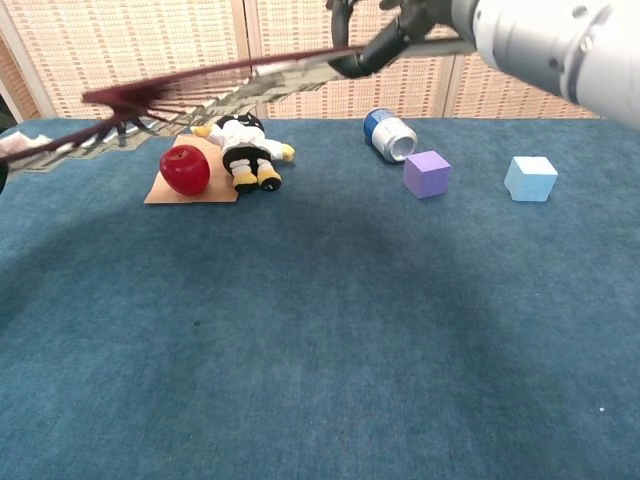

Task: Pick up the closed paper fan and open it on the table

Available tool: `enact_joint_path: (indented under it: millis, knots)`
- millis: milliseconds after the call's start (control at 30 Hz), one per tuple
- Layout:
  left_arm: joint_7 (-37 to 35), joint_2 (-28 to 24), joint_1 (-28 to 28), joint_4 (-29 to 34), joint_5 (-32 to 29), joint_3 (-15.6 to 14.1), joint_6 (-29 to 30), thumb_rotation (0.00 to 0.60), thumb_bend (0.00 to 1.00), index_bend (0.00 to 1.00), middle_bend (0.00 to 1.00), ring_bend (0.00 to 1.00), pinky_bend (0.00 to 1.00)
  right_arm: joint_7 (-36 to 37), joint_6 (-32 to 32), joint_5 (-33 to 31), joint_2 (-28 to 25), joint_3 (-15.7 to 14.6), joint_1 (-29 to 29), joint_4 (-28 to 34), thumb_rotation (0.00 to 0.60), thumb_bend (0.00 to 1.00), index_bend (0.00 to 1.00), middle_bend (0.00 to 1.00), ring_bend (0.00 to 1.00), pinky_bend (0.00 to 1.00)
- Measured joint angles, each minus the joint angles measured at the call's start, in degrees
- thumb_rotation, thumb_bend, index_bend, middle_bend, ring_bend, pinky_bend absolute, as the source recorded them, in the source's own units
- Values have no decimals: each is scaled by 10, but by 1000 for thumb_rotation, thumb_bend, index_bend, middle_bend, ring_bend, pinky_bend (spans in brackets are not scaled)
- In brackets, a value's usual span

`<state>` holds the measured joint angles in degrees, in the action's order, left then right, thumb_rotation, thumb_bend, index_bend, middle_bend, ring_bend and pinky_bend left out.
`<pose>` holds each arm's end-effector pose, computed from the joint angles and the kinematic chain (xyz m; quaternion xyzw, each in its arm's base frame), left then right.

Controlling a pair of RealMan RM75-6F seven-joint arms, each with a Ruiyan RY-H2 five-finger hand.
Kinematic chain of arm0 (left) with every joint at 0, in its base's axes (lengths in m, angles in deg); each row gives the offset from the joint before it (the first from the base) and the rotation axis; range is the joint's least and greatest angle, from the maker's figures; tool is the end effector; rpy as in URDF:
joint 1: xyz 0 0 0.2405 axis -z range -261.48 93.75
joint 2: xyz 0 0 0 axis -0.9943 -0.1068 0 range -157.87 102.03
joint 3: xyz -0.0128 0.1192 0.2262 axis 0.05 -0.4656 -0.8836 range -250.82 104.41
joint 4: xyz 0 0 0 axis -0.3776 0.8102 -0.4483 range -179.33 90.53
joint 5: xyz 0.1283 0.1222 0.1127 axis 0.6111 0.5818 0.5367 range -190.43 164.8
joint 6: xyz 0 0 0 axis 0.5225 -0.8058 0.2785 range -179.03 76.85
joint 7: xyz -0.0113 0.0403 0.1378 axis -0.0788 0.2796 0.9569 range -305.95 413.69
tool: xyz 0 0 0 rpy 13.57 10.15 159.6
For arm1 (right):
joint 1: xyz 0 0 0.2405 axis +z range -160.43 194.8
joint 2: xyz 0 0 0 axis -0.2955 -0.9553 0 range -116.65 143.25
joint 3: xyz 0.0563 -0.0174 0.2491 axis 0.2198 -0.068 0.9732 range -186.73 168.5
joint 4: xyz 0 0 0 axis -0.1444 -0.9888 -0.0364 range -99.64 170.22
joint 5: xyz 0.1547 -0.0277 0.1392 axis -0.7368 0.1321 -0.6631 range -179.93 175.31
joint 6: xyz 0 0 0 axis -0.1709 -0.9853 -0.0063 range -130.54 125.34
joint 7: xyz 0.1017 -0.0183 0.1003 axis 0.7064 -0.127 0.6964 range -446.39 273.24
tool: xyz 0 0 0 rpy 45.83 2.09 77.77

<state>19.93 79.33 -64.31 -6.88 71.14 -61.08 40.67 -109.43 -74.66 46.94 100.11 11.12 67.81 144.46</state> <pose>-0.3081 0.2832 0.0365 -0.4647 -0.3775 -0.6215 0.5052 -0.0231 -0.3286 0.0381 0.6229 -0.4537 0.5303 0.3535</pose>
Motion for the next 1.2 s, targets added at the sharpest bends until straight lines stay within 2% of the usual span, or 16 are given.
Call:
enact_joint_path:
  millis: [67, 167, 233, 333, 500, 633, 767, 833, 933, 1000, 1200]
  knots:
    - [-5, 7, -7, -24, 3, -10, 1, 600, 591, 475, 189, 27, 25, 10, -7, 22, 5, -16, -12, -3, 600, 540, 594, 125, 0, 0]
    - [-9, 20, -18, -63, 8, -24, 1, 600, 583, 228, 122, 3, 21, 28, -21, 65, 15, -49, -34, -13, 600, 541, 463, 121, 0, 0]
    - [-6, 30, -23, -91, 13, -36, -1, 600, 577, 140, 95, 0, 20, 42, -30, 96, 25, -76, -52, -26, 600, 541, 363, 118, 0, 0]
    - [2, 48, -31, -128, 22, -56, -5, 600, 573, 76, 67, 0, 20, 59, -41, 134, 44, -114, -78, -57, 600, 541, 279, 114, 0, 0]
    - [14, 71, -42, -174, 40, -87, -21, 600, 570, 48, 43, 0, 19, 90, -58, 178, 79, -153, -120, -112, 600, 541, 244, 113, 0, 0]
    - [24, 77, -47, -200, 50, -102, -29, 600, 572, 19, 19, 0, 19, 111, -63, 200, 83, -171, -148, -124, 600, 540, 227, 112, 0, 0]
    - [29, 75, -52, -205, 50, -107, -49, 600, 557, 0, 0, 0, 19, 107, -66, 217, 71, -195, -170, -135, 600, 525, 53, 48, 0, 0]
    - [28, 70, -54, -201, 48, -108, -61, 600, 546, 0, 0, 0, 20, 93, -63, 217, 62, -202, -177, -137, 600, 430, 1, 12, 0, 0]
    - [18, 59, -54, -181, 43, -105, -69, 600, 526, 0, 0, 0, 22, 58, -52, 203, 47, -209, -183, -135, 600, 214, 0, 0, 0, 0]
    - [7, 49, -54, -162, 40, -102, -71, 600, 510, 0, 0, 0, 22, 22, -36, 179, 30, -212, -184, -126, 600, 137, 0, 0, 0, 0]
    - [-20, -12, -51, -53, 33, -97, -86, 600, 483, 0, 0, 0, 24, -102, 36, 66, -53, -222, -167, -67, 600, 77, 0, 0, 0, 0]
